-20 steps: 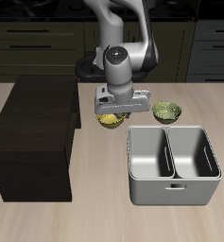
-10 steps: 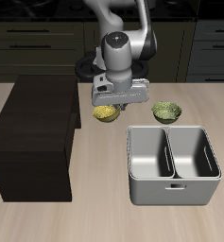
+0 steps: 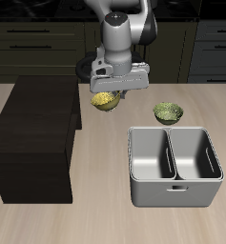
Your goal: Place the yellow bowl on top of the shelf
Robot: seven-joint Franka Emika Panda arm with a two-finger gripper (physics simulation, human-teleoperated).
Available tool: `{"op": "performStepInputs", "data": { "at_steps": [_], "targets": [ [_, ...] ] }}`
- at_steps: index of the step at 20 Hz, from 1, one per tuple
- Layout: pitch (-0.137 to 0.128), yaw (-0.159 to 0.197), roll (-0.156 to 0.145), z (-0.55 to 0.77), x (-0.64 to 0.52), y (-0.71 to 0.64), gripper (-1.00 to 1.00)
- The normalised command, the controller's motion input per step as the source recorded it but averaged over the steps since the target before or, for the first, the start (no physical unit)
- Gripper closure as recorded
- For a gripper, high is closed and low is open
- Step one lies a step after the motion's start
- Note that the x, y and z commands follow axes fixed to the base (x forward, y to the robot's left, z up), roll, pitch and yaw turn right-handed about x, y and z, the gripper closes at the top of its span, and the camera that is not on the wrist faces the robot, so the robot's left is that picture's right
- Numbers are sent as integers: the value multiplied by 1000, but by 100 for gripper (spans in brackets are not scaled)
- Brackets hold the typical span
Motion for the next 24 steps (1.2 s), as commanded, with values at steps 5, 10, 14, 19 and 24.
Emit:
{"op": "performStepInputs", "data": {
  "at_steps": [5, 10, 14, 19, 24],
  "targets": [
    [-65, 11, -7, 473, -34, -60, 100],
    [-39, -12, -13, 415, -47, -61, 100],
    [-43, 2, -9, 420, -72, -31, 100],
    [-48, -9, -5, 392, -76, -53, 100],
    [-38, -6, -2, 324, -84, -53, 100]
  ]
}}
